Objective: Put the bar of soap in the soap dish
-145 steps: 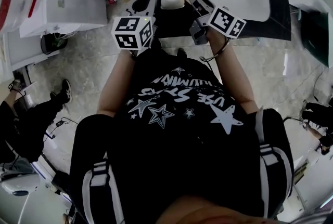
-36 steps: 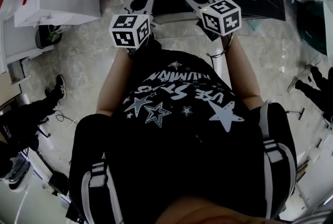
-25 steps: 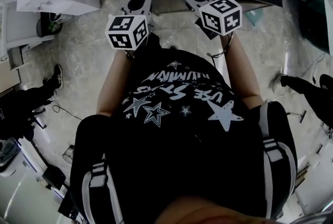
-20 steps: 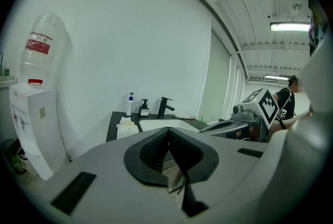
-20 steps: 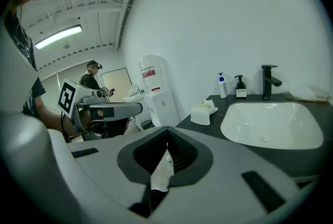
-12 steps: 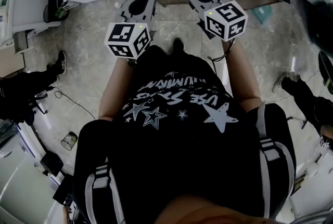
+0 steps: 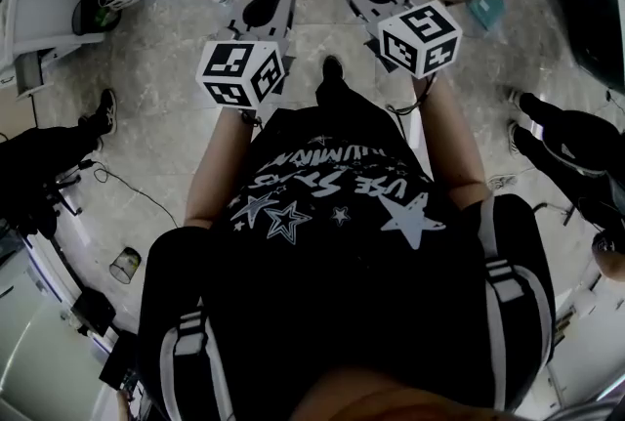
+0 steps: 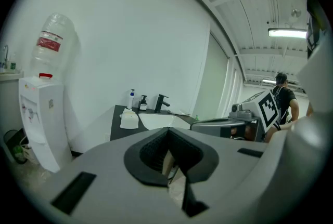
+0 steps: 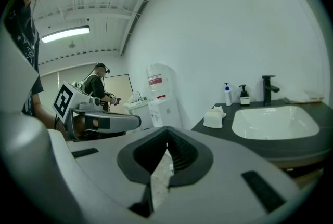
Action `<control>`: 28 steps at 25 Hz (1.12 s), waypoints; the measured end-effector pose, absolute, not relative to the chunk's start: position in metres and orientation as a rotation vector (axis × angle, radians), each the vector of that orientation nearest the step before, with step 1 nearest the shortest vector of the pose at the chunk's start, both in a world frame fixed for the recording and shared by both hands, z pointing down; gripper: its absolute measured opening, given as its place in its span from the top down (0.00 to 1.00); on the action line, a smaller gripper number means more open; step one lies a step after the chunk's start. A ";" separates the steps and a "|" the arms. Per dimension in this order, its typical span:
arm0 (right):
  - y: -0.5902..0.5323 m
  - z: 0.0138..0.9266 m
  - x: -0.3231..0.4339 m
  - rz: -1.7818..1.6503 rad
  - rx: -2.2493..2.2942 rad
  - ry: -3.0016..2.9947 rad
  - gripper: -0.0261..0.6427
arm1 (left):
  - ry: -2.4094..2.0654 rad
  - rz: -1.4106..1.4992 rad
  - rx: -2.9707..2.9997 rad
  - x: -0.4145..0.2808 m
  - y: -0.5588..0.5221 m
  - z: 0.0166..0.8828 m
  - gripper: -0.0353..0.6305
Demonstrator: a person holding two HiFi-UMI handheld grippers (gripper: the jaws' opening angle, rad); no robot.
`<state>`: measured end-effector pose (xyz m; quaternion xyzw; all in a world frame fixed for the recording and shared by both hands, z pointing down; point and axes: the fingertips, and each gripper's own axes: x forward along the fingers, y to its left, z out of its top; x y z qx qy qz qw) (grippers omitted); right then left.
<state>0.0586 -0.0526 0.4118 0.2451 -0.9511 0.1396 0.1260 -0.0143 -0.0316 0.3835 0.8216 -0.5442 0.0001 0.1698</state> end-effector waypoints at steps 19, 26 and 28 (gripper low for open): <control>0.081 0.391 0.053 0.283 0.885 -2.753 0.95 | -1.491 -0.088 2.402 -0.036 0.100 0.367 0.93; 0.108 0.380 0.051 0.240 0.924 -2.758 0.95 | -1.457 -0.089 2.447 -0.031 0.131 0.360 0.93; 0.117 0.375 0.048 0.222 0.934 -2.756 0.95 | -1.454 -0.097 2.457 -0.034 0.139 0.355 0.93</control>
